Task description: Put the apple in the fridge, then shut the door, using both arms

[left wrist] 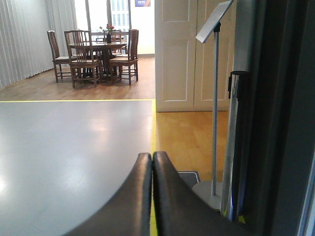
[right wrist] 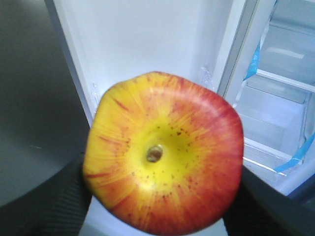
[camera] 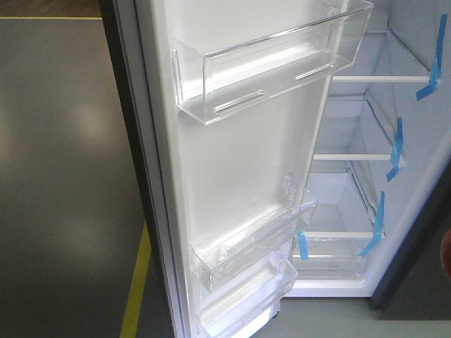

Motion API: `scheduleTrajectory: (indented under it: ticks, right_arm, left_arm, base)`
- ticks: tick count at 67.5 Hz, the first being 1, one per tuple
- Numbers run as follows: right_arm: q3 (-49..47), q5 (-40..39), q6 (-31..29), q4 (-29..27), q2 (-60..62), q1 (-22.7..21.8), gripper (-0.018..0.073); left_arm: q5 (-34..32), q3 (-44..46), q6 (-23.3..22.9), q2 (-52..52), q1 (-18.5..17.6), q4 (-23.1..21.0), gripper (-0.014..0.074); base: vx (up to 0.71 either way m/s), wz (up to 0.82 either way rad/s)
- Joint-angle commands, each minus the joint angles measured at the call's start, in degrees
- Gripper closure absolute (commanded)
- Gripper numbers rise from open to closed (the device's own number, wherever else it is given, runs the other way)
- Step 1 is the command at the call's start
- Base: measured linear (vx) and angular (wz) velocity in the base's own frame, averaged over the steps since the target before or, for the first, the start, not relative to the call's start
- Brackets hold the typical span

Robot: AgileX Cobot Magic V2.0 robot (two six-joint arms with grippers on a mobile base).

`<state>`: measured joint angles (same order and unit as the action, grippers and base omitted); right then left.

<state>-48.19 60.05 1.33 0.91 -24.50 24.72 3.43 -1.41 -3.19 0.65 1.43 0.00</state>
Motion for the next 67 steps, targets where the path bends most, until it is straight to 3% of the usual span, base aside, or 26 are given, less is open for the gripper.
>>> scheduleTrajectory:
  ticks: [1,67]
  right_arm:
    - [-1.45,-4.61,-0.51,0.12,-0.56,-0.06,0.0199]
    - [-1.45,-4.61,-0.51,0.12,-0.56,-0.06,0.0199]
  left_arm:
    - [-4.26,-1.61,-0.54,0.87,-0.05,-0.37,0.0603]
    - [-4.26,-1.61,-0.54,0.87,-0.05,-0.37,0.0603]
  base:
    - [0.04,-0.01]
    - [0.03,-0.01]
